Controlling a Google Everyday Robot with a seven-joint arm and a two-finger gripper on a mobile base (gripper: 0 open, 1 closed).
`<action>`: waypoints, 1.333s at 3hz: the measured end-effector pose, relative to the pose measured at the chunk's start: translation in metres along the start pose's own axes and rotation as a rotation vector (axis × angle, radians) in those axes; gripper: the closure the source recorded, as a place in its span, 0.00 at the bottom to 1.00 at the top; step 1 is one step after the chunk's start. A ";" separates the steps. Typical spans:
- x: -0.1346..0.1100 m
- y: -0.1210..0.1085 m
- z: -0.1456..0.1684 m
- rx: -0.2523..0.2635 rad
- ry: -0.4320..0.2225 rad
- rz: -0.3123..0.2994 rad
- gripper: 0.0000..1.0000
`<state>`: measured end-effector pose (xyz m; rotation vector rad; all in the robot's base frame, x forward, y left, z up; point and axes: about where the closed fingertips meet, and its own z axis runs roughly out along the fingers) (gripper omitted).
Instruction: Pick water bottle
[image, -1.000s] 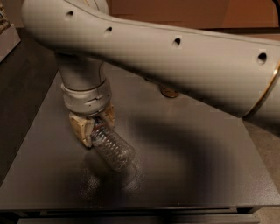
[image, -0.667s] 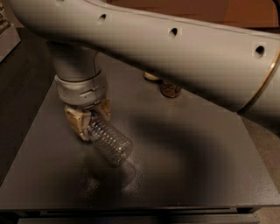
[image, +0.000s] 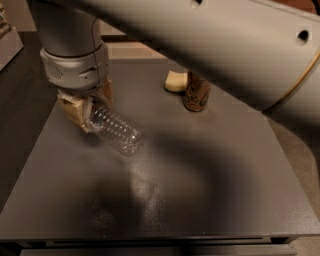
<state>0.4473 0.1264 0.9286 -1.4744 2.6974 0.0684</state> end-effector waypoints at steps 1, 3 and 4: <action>-0.011 -0.007 -0.024 0.023 -0.057 -0.052 1.00; -0.024 -0.016 -0.048 0.052 -0.145 -0.082 1.00; -0.032 -0.014 -0.051 0.055 -0.181 -0.083 1.00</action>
Offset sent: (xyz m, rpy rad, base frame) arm 0.0059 -0.0574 0.0597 -0.1214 -0.0308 0.0999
